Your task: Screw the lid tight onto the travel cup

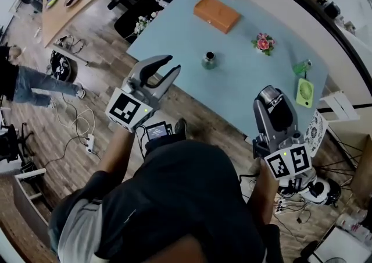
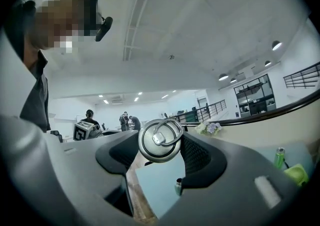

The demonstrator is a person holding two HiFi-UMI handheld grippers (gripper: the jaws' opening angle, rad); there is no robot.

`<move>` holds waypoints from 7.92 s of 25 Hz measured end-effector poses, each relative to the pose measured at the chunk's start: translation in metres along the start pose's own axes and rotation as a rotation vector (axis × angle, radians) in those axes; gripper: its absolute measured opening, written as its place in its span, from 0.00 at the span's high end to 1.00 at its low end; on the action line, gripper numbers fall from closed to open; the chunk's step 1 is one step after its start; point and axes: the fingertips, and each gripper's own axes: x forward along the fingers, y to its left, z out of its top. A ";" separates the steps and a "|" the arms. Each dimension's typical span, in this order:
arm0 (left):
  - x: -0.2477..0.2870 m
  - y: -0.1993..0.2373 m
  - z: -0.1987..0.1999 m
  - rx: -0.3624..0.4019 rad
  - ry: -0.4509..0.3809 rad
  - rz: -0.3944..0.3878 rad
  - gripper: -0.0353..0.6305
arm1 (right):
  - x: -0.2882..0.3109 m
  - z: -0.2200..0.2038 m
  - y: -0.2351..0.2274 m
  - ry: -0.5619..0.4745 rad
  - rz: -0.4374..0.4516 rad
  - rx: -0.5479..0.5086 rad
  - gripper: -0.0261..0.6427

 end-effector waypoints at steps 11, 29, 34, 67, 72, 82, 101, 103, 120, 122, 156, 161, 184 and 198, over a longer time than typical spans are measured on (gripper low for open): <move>0.010 0.069 -0.028 0.029 -0.047 -0.136 0.69 | 0.047 -0.006 0.027 -0.006 -0.134 -0.019 0.57; 0.035 0.097 -0.082 -0.067 -0.022 -0.191 0.69 | 0.110 -0.012 0.030 0.065 -0.135 -0.048 0.57; 0.041 0.098 -0.097 -0.080 -0.003 -0.190 0.69 | 0.135 -0.022 0.025 0.095 -0.093 -0.046 0.57; 0.179 0.030 -0.281 -0.114 0.269 -0.389 0.39 | 0.246 -0.190 -0.063 0.537 0.089 0.000 0.57; 0.199 0.020 -0.307 -0.118 0.312 -0.400 0.35 | 0.252 -0.227 -0.075 0.634 0.108 -0.034 0.57; 0.227 -0.005 -0.352 -0.100 0.368 -0.431 0.32 | 0.260 -0.297 -0.087 0.829 0.184 -0.173 0.57; 0.253 -0.018 -0.382 -0.050 0.323 -0.387 0.32 | 0.269 -0.362 -0.093 1.006 0.354 -0.392 0.57; 0.254 -0.018 -0.383 -0.053 0.321 -0.384 0.32 | 0.269 -0.365 -0.092 1.018 0.366 -0.403 0.57; 0.259 -0.017 -0.393 -0.082 0.272 -0.410 0.32 | 0.274 -0.380 -0.093 1.069 0.391 -0.364 0.56; 0.260 -0.017 -0.394 -0.083 0.258 -0.408 0.32 | 0.273 -0.382 -0.093 1.082 0.406 -0.380 0.56; 0.259 -0.017 -0.393 -0.084 0.243 -0.410 0.32 | 0.255 -0.374 -0.089 1.083 1.134 -1.187 0.62; 0.259 -0.017 -0.393 -0.084 0.241 -0.405 0.32 | 0.259 -0.374 -0.093 1.088 0.739 -0.846 0.62; 0.258 -0.016 -0.393 -0.087 0.233 -0.386 0.32 | 0.262 -0.370 -0.097 0.979 0.082 -0.382 0.62; 0.260 -0.017 -0.393 -0.087 0.227 -0.387 0.32 | 0.258 -0.356 -0.078 1.042 0.865 -1.023 0.58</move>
